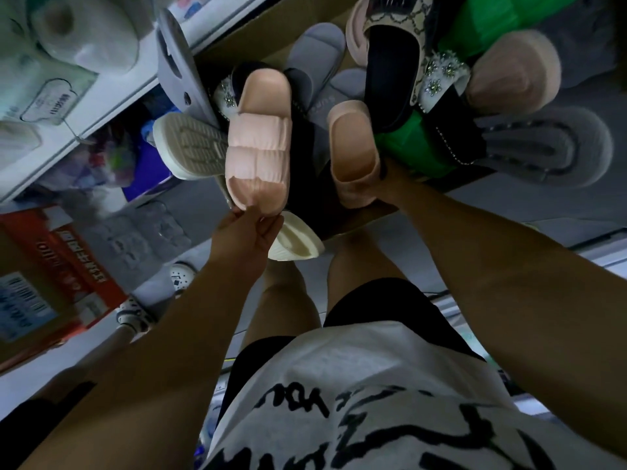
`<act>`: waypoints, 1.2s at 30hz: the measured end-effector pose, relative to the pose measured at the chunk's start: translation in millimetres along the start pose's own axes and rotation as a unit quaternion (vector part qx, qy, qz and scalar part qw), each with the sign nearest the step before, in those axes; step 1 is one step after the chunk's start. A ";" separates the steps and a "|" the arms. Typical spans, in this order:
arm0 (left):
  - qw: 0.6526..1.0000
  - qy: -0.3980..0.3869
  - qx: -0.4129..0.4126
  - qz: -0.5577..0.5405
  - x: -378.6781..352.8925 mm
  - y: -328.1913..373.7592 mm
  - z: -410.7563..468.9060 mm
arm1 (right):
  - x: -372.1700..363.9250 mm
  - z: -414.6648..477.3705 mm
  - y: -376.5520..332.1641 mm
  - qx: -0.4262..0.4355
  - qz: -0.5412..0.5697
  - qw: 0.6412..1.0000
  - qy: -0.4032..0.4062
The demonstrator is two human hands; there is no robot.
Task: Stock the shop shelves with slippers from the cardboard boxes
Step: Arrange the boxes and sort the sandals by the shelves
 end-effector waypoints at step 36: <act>0.938 -0.339 -0.028 -0.064 163.5 66.1 -232.6 | -47.5 -393.1 -161.5 0.258 0.422 0.867 0.056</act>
Point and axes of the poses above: each hand's wrist, its own z-axis towards the middle knuckle, its own x-axis out of the back of the hand, y = z × x, the point moved 4 cm from there along z, towards the middle knuckle, and after that the axes turned 14 degrees about -z, right-handed, at the moved point
